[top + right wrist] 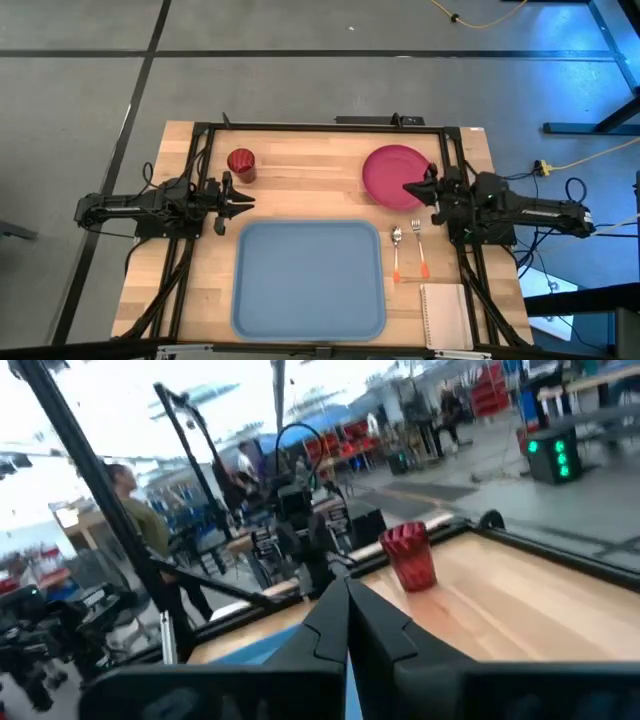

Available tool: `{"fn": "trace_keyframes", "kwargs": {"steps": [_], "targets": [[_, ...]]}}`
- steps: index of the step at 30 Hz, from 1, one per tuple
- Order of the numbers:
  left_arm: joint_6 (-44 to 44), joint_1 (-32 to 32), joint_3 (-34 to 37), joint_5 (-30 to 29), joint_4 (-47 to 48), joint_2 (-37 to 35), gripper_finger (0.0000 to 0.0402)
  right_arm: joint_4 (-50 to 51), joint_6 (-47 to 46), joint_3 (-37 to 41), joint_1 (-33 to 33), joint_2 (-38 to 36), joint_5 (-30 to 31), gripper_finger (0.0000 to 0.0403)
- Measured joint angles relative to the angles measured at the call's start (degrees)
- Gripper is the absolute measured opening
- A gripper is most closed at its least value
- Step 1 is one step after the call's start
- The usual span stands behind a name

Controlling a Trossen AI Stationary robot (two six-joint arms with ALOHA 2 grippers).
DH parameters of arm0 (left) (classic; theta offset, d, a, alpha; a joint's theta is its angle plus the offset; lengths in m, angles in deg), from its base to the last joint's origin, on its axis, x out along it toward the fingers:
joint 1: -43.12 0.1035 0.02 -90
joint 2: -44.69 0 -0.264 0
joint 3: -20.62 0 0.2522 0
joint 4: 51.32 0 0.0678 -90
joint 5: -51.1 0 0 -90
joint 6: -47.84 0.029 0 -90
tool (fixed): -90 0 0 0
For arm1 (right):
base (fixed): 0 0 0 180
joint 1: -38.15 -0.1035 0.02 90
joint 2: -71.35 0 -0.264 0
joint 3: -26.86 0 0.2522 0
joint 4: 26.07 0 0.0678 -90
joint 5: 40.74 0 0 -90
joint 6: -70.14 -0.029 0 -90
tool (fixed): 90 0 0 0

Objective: Pick and place plate/cup/fork/spoon on tray
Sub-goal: Put the pink plate on the serving tray

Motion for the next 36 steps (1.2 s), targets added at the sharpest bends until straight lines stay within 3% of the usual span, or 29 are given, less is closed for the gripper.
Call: {"fn": "trace_keyframes", "kwargs": {"steps": [5, 9, 12, 17, 21, 28, 32, 36], "targets": [[0.00, 0.00, 0.00, 0.00, 0.00, 0.00, 0.0082, 15.57, 1.91, -17.09, -2.71, 6.61, 3.88, 0.0006], [0.01, 0.02, 0.00, -0.02, 0.00, 0.00, 0.0082, 43.56, -6.18, -32.18, -4.36, 15.32, 13.62, 0.0006], [0.00, 0.01, 0.00, -0.02, 0.00, 0.00, 0.0082, 63.92, -15.92, -39.17, -5.09, 23.70, 20.46, 0.0006], [0.00, 0.02, 0.00, -0.02, 0.00, 0.00, 0.0082, 78.11, -21.77, -40.97, -6.20, 36.78, 15.99, 0.0006], [0.00, 0.02, 0.00, -0.02, 0.00, 0.00, 0.0082, 78.62, -16.80, -40.97, -6.17, 44.95, 15.11, 0.0006], [0.01, 0.00, 0.00, -0.01, 0.00, 0.00, 0.0082, 62.66, 6.24, -40.97, -6.09, 54.39, 11.93, 0.0006], [0.00, 0.01, 0.00, -0.02, 0.00, 0.00, 0.0082, 54.04, 8.65, -40.99, -5.21, 58.24, 8.39, 0.0013], [0.00, 0.00, 0.00, 0.00, 0.00, 0.00, 0.0082, 53.45, 9.70, -40.99, -4.29, 61.87, 3.66, 0.0052]]}}
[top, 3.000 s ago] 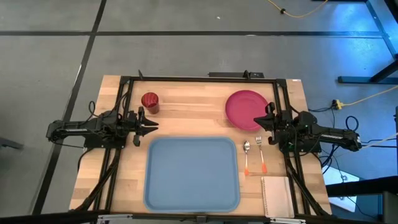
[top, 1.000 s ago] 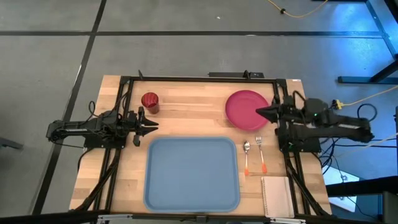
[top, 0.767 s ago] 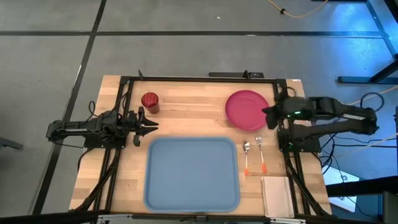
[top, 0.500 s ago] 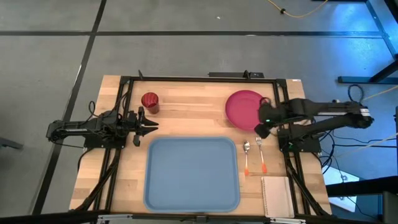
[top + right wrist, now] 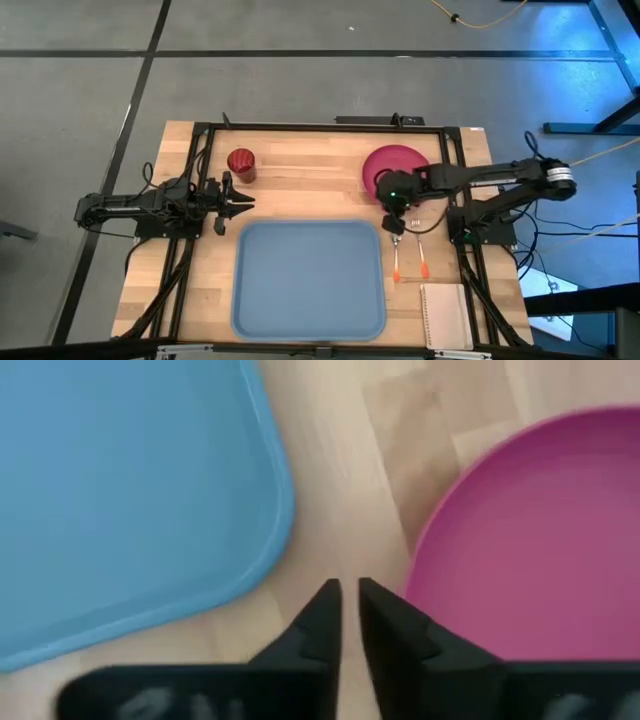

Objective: Pick and place plate/cup/fork/spoon on tray
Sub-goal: Put the pink plate on the serving tray

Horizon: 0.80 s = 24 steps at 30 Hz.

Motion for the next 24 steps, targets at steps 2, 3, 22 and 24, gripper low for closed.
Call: {"fn": "trace_keyframes", "kwargs": {"steps": [2, 3, 22, 24], "targets": [[0.00, 0.02, 0.00, -0.02, 0.00, 0.00, 0.0082, -0.06, -0.04, 0.00, 0.23, 1.82, 0.48, 0.0079], [0.00, 0.01, 0.00, 0.00, 0.00, 0.00, 0.0082, -0.16, -0.07, 0.01, 0.43, 2.65, 1.72, 0.0092], [0.00, 0.02, 0.00, 0.00, 0.00, 0.00, 0.0082, -2.85, -4.60, 0.02, 4.27, 13.85, 8.28, 0.0133], [0.00, 0.02, 0.00, 0.00, 0.00, 0.00, 0.0082, -3.00, -4.84, 0.02, 4.27, 14.98, 7.93, 0.0133]]}}
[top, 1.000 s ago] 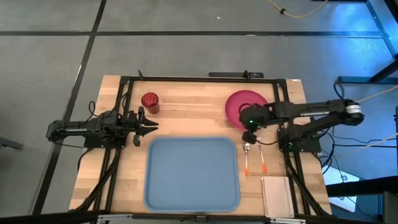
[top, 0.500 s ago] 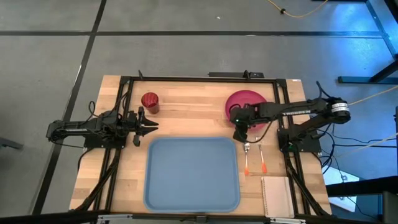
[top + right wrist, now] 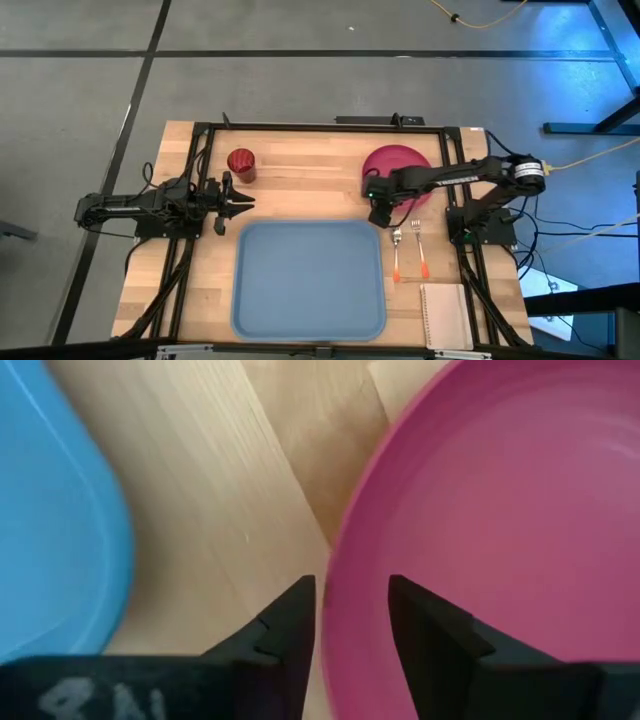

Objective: Pick and place plate/cup/fork/spoon on tray
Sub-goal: Put the pink plate on the serving tray

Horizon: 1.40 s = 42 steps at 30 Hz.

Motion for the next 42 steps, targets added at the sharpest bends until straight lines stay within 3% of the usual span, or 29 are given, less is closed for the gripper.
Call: {"fn": "trace_keyframes", "kwargs": {"steps": [15, 19, 24, 28, 34, 42], "targets": [[0.01, -0.02, 0.00, 0.00, 0.00, 0.00, 0.0082, -4.40, -2.75, 0.02, 0.00, 7.89, 0.78, 0.0128], [0.00, -0.01, 0.00, 0.00, 0.00, 0.00, 0.0082, -4.31, -2.80, 0.02, -0.01, 8.02, 1.93, 0.0094], [0.02, -0.02, 0.00, 0.00, 0.00, 0.00, 0.0082, -4.24, -1.32, -0.09, 0.00, 7.78, 5.13, 0.0020], [0.00, 0.00, 0.00, 0.00, 0.00, 0.00, 0.0082, -3.77, 0.60, -0.20, -0.04, 7.15, 8.43, 0.0010], [0.01, -0.01, 0.00, 0.00, 0.00, 0.00, 0.0082, -0.14, 5.64, -6.45, -0.11, 5.49, 7.97, 0.0006], [0.01, -0.02, 0.00, 0.00, 0.00, 0.00, 0.0082, 1.53, 14.07, -18.56, -4.62, 5.20, -0.21, 0.0006]]}}
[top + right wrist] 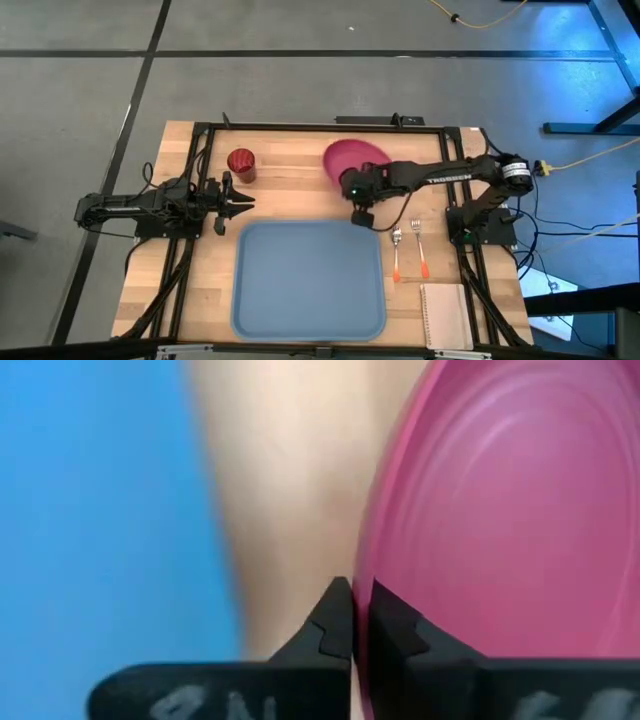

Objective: Pick and place plate/cup/fork/spoon on tray
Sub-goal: Put the pink plate on the serving tray

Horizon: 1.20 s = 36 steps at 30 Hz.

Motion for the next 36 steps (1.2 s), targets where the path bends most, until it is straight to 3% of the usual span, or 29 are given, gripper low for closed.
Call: {"fn": "trace_keyframes", "kwargs": {"steps": [9, 18, 24, 29, 36], "targets": [[0.00, 0.02, 0.00, 0.00, 0.00, 0.00, 0.0082, -2.32, -0.33, -5.18, -14.06, -0.04, -3.53, 0.0006], [0.01, 0.02, 0.00, 0.00, 0.00, 0.00, 0.0082, -14.25, -0.07, -4.45, -27.21, 3.39, -2.81, 0.0006], [-0.01, 0.02, 0.00, 0.00, 0.02, 0.00, 0.0082, -21.95, -3.53, -4.41, -30.85, 8.86, -9.40, 0.0006], [0.00, 0.02, 0.00, 0.00, 0.00, 0.00, 0.0082, -24.93, -5.22, -4.41, -31.51, 11.50, -10.52, 0.0010], [-0.01, 0.02, 0.00, 0.00, 0.00, 0.00, 0.0082, -25.88, -9.56, -4.41, -31.45, 11.65, -12.33, 0.0065]]}}
